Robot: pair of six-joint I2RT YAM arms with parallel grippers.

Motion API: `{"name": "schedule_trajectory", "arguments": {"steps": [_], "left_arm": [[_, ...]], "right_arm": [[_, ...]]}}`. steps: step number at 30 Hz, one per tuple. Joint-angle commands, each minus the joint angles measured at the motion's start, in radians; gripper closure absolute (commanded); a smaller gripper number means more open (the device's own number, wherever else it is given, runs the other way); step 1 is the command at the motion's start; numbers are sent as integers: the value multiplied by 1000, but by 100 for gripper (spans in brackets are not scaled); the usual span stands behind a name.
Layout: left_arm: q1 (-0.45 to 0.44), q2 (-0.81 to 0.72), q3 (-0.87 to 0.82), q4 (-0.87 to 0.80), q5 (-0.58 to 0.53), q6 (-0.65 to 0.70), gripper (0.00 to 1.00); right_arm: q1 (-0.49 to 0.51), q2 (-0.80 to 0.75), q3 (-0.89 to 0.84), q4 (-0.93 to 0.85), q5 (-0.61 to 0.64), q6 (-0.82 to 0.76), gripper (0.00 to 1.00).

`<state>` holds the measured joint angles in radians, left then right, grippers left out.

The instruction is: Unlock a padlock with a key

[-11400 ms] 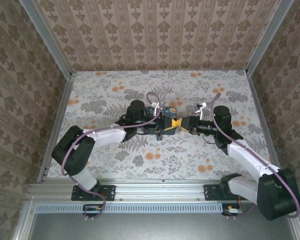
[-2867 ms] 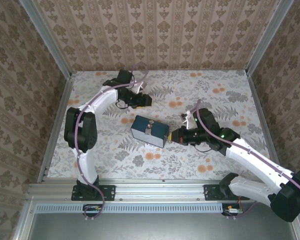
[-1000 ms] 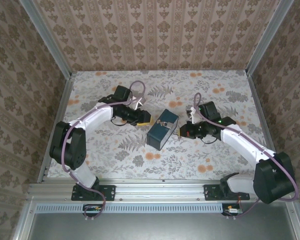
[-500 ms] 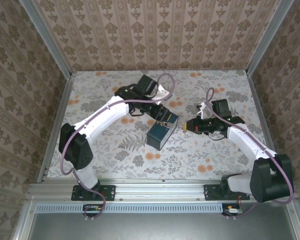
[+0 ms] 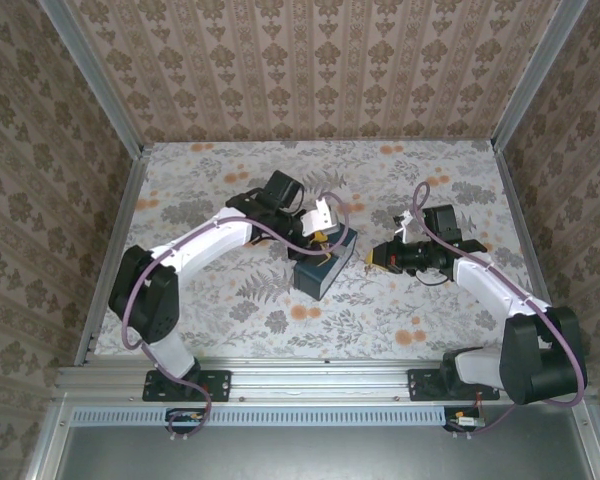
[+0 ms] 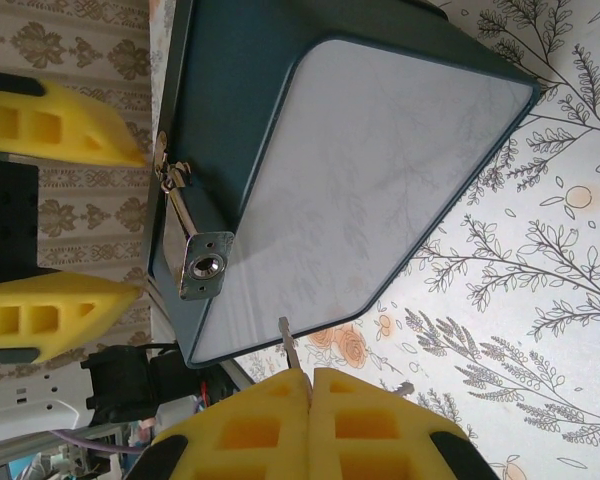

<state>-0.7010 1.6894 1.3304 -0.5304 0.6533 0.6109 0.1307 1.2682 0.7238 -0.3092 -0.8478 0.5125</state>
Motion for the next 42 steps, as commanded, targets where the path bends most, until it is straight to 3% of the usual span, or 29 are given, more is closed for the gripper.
{"name": "schedule_trajectory", "arguments": {"steps": [1, 13, 22, 28, 42], "left_arm": [[-3, -20, 32, 6, 147, 172, 42], [-23, 73, 97, -49, 105, 365, 37], [-3, 119, 102, -31, 132, 389, 33], [-6, 164, 155, -131, 142, 437, 34], [-24, 226, 201, -139, 143, 453, 40]], "right_arm": [[-3, -30, -13, 15, -32, 15, 100], [-3, -39, 0, -14, -45, 17, 100], [-3, -56, 11, -31, -60, 29, 100], [-2, -61, 6, -9, -61, 48, 100], [-1, -38, 11, 44, -92, 66, 100]]}}
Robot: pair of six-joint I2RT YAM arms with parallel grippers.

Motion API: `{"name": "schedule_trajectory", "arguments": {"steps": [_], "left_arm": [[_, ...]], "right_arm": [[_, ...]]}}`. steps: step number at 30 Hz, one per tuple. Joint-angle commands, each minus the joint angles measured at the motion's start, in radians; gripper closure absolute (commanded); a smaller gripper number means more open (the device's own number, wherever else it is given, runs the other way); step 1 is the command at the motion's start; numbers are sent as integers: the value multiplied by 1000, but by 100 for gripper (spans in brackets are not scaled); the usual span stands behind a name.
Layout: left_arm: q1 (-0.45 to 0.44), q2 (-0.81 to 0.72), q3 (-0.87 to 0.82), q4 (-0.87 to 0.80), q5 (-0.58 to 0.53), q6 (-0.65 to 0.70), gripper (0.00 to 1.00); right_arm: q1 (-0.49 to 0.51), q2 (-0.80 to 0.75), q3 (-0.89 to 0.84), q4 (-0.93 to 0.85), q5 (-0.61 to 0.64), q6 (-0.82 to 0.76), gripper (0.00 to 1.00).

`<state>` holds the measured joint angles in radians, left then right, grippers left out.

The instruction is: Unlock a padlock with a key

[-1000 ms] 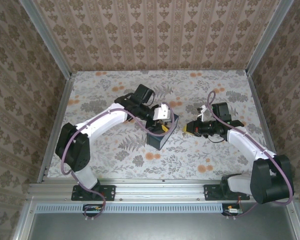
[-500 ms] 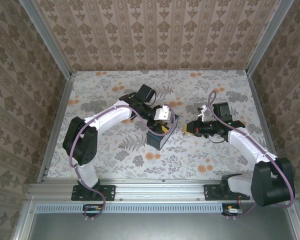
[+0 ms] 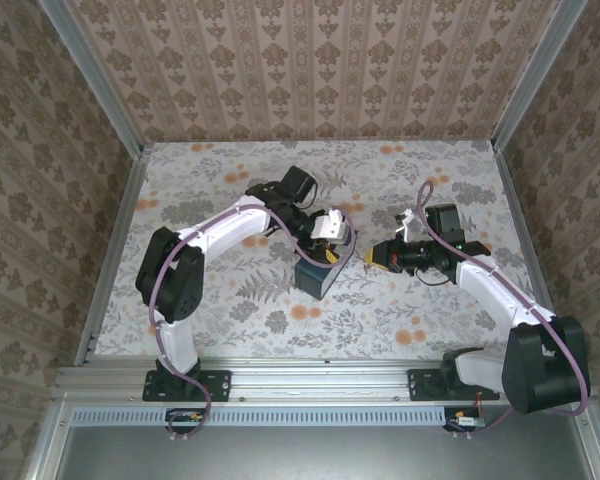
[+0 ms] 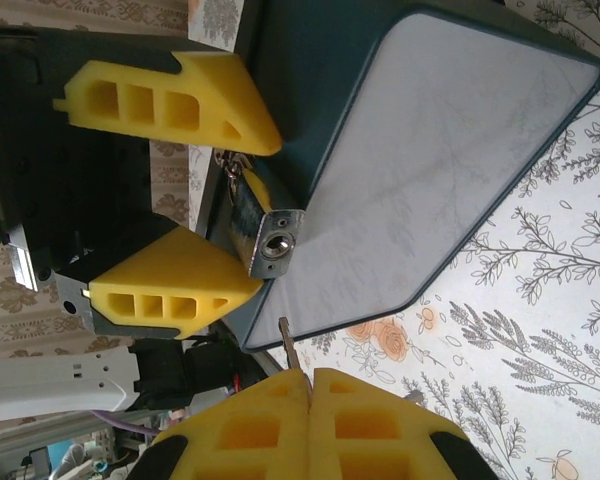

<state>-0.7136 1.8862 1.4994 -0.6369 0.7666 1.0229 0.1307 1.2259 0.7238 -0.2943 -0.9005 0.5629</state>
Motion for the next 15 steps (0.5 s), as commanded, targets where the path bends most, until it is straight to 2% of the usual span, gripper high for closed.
{"name": "schedule_trajectory", "arguments": {"steps": [1, 10, 15], "left_arm": [[-13, 34, 35, -37, 30, 44, 40], [-19, 54, 42, -4, 10, 12, 35], [-13, 58, 75, -29, 57, 0, 33]], "right_arm": [[-2, 8, 11, 35, -41, 14, 100], [3, 40, 6, 57, -26, -21, 100], [2, 43, 12, 46, -23, -31, 100]]}}
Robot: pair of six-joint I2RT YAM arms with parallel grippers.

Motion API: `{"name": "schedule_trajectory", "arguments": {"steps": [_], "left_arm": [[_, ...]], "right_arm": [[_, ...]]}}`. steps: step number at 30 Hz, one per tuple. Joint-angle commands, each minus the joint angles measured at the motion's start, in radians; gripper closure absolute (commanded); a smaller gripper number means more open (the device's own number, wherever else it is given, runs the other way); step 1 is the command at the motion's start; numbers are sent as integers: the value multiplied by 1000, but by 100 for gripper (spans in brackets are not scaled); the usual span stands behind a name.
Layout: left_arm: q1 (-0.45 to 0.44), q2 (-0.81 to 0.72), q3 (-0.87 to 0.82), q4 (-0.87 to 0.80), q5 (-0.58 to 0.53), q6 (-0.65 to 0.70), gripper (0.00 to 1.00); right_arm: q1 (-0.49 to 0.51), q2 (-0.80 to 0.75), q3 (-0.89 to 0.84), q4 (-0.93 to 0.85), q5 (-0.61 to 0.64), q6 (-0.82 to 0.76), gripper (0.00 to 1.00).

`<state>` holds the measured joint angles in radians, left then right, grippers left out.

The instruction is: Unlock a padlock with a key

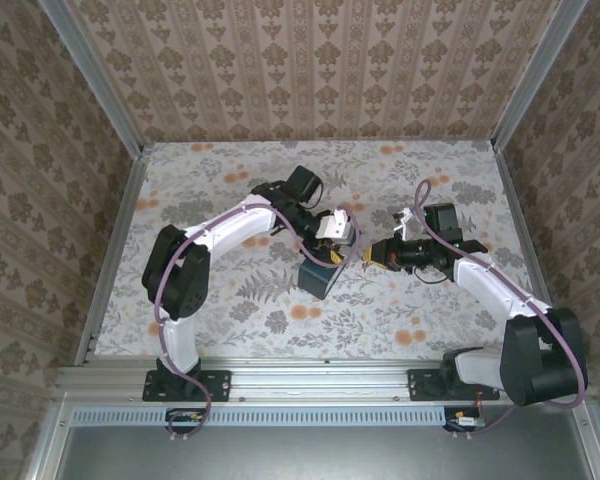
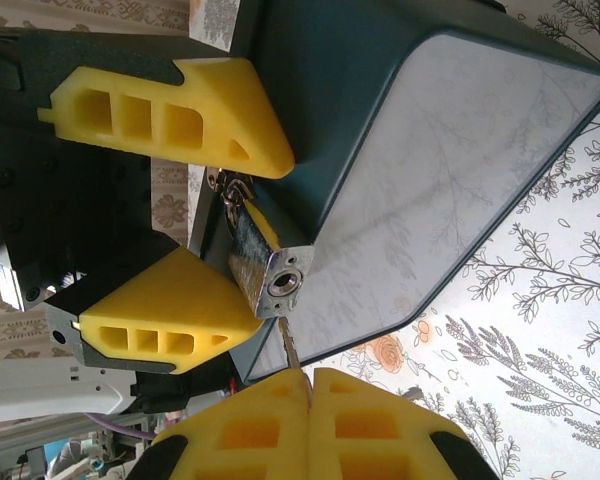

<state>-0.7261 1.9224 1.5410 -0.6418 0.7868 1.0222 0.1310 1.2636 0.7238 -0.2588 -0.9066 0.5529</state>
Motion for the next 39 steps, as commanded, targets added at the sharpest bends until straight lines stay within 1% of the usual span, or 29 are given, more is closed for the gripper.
{"name": "schedule_trajectory", "arguments": {"steps": [1, 4, 9, 13, 19, 26, 28, 30, 32, 35, 39], "left_arm": [[0, 22, 45, -40, 45, 7, 33], [15, 20, 69, -67, 79, 1, 32], [19, 15, 83, -109, 65, 22, 32], [25, 16, 73, -112, 55, 29, 31], [7, 40, 86, -143, 32, 58, 33], [7, 64, 91, -122, 10, 40, 41], [6, 65, 86, -116, 9, 40, 46], [6, 67, 84, -116, 6, 39, 54], [7, 67, 79, -112, 8, 41, 58], [10, 58, 71, -116, 16, 53, 62], [16, 39, 49, -111, 42, 71, 63]], "right_arm": [[2, 6, 12, 9, -17, -23, 100], [2, 8, 14, 6, -16, -24, 100], [2, 2, 16, -5, -14, -31, 100], [2, 0, 16, -3, -14, -29, 100], [3, -10, 17, 3, -15, -26, 100], [4, 2, 18, 22, -20, -23, 100], [5, 2, 19, 23, -22, -24, 100], [9, 5, 22, 21, -23, -26, 100], [14, 6, 22, 21, -25, -31, 100], [27, 14, 17, 42, -26, -35, 100], [45, 35, 18, 87, -26, -41, 100]]}}
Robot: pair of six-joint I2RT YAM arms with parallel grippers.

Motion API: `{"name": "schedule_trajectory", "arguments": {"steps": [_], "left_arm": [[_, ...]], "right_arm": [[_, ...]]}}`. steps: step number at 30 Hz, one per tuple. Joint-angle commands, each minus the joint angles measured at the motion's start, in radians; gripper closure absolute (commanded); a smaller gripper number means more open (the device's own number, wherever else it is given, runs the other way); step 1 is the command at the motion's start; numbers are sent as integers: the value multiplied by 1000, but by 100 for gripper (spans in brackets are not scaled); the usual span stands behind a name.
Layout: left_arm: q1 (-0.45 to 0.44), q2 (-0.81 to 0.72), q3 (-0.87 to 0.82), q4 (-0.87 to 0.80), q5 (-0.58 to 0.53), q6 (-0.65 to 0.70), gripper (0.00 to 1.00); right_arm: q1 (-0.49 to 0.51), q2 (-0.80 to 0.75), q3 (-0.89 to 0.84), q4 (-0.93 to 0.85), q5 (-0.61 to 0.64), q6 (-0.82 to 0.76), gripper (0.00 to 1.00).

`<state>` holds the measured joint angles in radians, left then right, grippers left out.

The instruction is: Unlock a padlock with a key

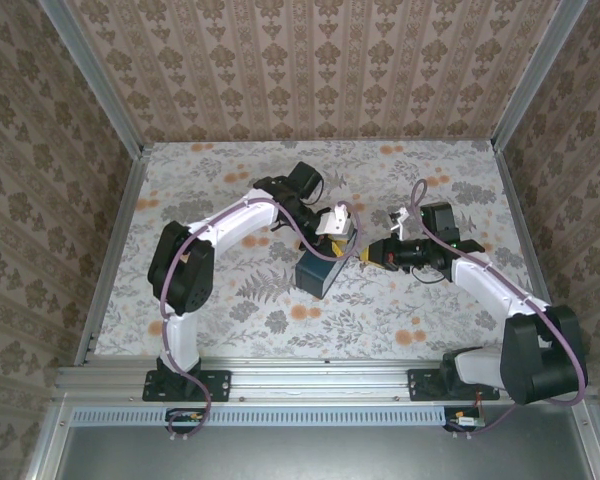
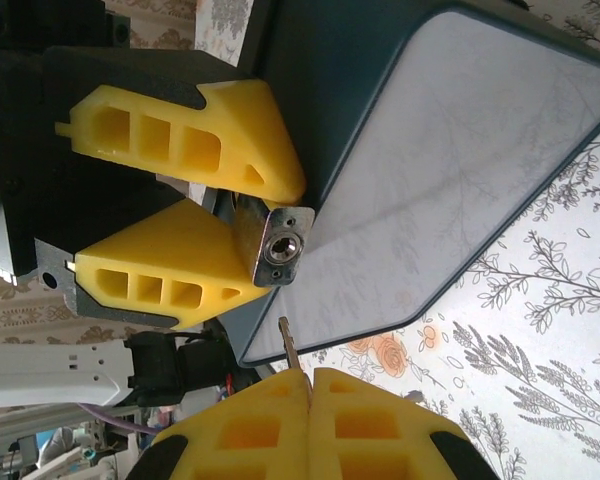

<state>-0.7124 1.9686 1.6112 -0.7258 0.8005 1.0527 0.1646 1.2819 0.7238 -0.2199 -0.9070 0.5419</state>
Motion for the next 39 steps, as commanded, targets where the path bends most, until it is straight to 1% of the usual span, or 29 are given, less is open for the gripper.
{"name": "schedule_trajectory", "arguments": {"steps": [1, 2, 6, 8, 10, 14, 16, 19, 21, 33, 38, 39], "left_arm": [[6, -9, -22, -29, 38, 40, 63], [9, -10, -22, -32, 45, 41, 63], [11, -14, -30, -40, 62, 53, 65], [12, -14, -30, -47, 64, 58, 66], [18, -12, -31, -52, 71, 62, 66], [28, -18, -34, -55, 86, 66, 67], [31, -20, -38, -51, 88, 68, 67], [33, -23, -42, -47, 88, 65, 68], [34, -29, -48, -41, 93, 65, 68], [41, -30, -58, -29, 102, 55, 70], [41, -33, -60, -25, 105, 52, 70], [42, -33, -60, -25, 104, 52, 70]], "right_arm": [[11, 22, 19, 65, -26, -33, 100], [12, 22, 17, 75, -26, -40, 100], [10, 21, 36, 27, -7, -131, 100], [10, 11, 33, 40, -6, -147, 100], [11, -4, 1, 112, -19, -125, 100], [11, -6, -10, 137, -2, -136, 100], [11, -7, -24, 184, -14, -119, 100], [11, 9, -20, 168, -18, -137, 100], [13, 13, -30, 198, -38, -129, 100], [30, 28, -46, 220, -32, -151, 100], [40, 39, -31, 172, -9, -183, 100], [41, 40, -37, 186, -14, -181, 100]]}}
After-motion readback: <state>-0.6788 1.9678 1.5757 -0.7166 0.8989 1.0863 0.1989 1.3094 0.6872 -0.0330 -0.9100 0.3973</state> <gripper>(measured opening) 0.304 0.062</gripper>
